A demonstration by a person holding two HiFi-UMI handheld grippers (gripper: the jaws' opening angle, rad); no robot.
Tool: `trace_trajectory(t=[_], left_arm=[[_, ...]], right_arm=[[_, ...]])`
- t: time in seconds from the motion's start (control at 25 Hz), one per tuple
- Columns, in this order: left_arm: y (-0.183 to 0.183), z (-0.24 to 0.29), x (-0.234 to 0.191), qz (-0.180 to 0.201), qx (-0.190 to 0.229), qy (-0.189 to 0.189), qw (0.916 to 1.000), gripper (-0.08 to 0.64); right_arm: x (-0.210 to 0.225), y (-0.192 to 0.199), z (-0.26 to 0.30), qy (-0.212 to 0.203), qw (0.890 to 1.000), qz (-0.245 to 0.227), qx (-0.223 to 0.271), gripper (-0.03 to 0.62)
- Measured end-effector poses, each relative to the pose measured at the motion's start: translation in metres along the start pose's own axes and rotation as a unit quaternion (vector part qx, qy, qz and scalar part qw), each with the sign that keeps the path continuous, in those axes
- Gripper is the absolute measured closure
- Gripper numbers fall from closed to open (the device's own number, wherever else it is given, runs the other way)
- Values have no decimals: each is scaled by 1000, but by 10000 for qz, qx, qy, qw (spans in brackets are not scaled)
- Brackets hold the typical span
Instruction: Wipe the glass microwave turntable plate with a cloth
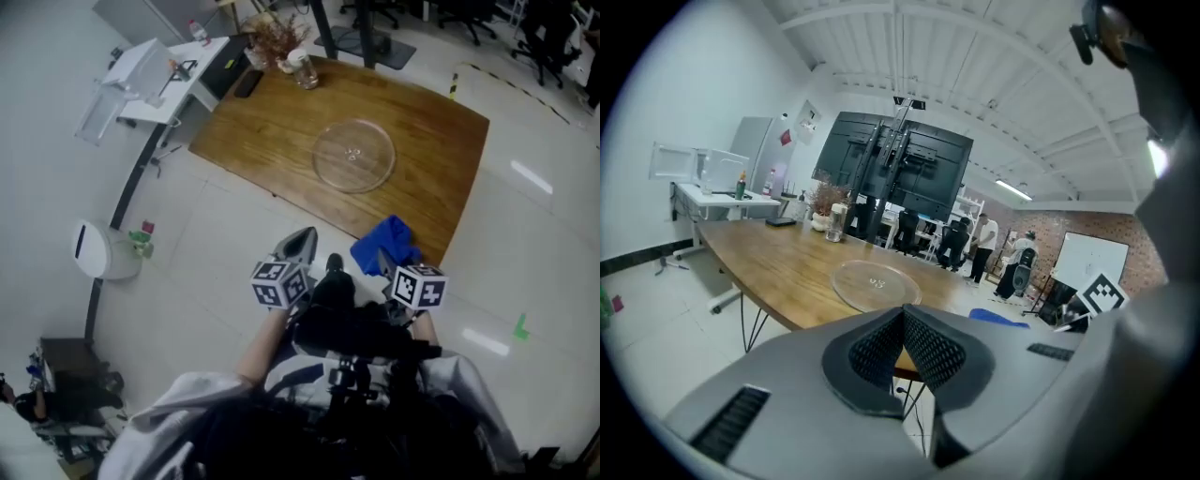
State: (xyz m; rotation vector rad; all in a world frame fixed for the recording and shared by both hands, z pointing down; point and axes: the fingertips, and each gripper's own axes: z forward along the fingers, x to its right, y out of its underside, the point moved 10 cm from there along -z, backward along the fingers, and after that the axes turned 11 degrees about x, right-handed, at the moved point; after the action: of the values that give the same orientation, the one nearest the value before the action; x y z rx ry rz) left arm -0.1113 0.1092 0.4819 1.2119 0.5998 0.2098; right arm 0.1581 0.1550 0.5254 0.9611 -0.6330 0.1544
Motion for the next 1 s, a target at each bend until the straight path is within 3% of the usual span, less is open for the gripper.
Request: trace_trajectory(t=[0.16, 0.28, 0.4, 0.56, 1.0], left_arm=[[1, -24, -8, 59, -35, -180, 9998, 563], [3, -24, -4, 169, -142, -64, 9997, 563], [5, -21, 3, -14, -107, 63, 9999, 563], [1, -27, 2, -85, -25, 250, 9996, 563], [-4, -72, -53, -347, 180, 236, 9990, 563]], right_arm=[[-17, 8, 9, -309, 9995, -93, 12, 511], [-29, 7, 6, -337, 9986, -405, 26, 512], [-37, 7, 1, -289, 9968, -743, 4, 512], [-50, 4, 1, -342, 9962, -801, 74, 512], [-110, 22, 33, -525, 9919, -1143, -191, 512]])
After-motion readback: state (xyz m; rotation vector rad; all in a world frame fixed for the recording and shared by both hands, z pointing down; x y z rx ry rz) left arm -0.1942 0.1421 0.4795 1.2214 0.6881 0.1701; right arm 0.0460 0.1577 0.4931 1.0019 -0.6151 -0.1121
